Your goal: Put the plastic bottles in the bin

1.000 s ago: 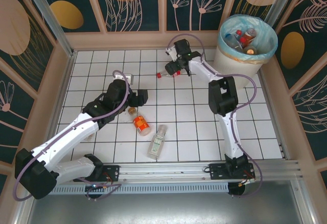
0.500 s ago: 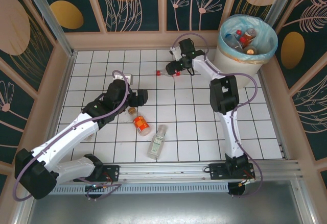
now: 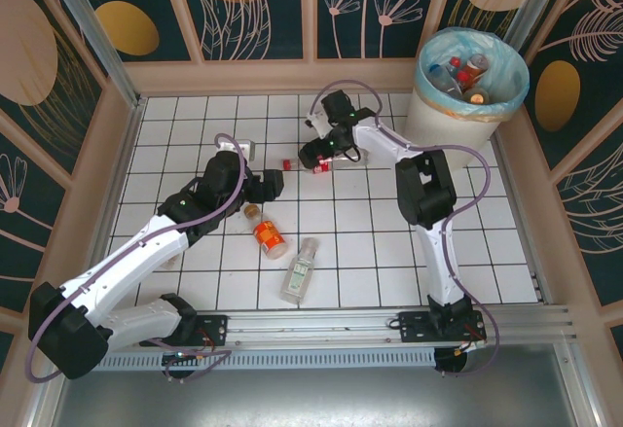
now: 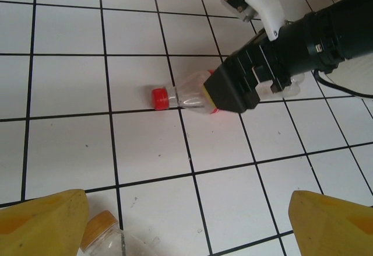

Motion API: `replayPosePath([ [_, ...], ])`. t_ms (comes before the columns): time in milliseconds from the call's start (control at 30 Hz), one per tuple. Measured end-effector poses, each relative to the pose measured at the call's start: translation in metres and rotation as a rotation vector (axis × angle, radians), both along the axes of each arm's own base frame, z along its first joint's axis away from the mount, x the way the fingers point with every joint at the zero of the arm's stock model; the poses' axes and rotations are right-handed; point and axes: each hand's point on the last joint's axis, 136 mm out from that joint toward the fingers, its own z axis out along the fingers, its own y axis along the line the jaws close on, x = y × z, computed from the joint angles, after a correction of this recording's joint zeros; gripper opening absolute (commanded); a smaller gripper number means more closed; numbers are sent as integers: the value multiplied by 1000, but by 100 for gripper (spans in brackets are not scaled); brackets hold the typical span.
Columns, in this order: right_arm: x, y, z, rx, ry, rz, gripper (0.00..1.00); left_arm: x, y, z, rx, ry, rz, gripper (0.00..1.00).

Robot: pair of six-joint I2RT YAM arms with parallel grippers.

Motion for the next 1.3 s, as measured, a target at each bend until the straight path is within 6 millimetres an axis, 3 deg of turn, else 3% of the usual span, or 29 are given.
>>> replayPosePath([
  [167,-14,-3,-6,-54,22,3,99,0,-1,-1,-2,-1,-2,89],
  [400,-59,-12,-41,-154,125,34,98,0,-1,-4,-6,-1,0,89],
  [467,-61,-12,-40,-172,99,36,96,1,-1,-3,-7,-2,0,89],
  [600,-77,-20,-35,-179,113,18,81,1,-1,-3,-7,-2,0,89],
  [733,-78,-24,-22,-173,96,-12,62,1,-1,-3,-7,-3,0,89],
  [867,-71,-23,11,-132,25,-37,55,4,-4,-3,-1,-1,-4,89],
  [1000,-59,-25,64,-75,-80,-80,53,17,-16,9,-3,-15,-23,88],
  [1167,-32,-38,155,21,-263,-176,51,46,-47,56,-46,-91,-79,86],
  [1300,-6,-76,236,83,-432,-318,50,80,-88,110,-117,-171,-157,84],
])
